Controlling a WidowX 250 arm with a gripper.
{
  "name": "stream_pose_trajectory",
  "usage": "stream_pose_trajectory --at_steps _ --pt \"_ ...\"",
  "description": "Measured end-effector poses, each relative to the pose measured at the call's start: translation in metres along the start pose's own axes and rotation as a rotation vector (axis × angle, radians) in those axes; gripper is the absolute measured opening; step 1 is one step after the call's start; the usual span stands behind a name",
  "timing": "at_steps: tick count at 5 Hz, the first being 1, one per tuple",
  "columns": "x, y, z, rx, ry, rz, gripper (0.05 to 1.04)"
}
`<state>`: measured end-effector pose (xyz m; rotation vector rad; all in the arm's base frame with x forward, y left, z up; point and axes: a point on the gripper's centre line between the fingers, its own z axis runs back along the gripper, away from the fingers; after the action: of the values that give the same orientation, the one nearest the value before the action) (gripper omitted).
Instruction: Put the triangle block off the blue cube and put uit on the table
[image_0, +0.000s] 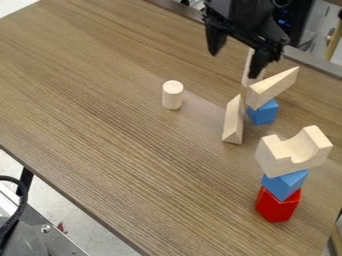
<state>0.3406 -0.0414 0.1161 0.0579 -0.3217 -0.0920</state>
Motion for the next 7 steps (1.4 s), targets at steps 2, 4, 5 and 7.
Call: stream_pose_trajectory --at_steps 2,4,5,7 --pt "0.001 -0.018 -0.007 -0.111 -0.003 -0.061 0.999" --pt "0.004 -0.024 -0.015 -0.166 -0.021 -0.099 0.999" --pt "0.0 -0.023 -0.026 -0.155 -0.013 -0.104 0.999" --pt "-0.003 -0.023 -0.046 -0.145 -0.016 -0.09 0.961"
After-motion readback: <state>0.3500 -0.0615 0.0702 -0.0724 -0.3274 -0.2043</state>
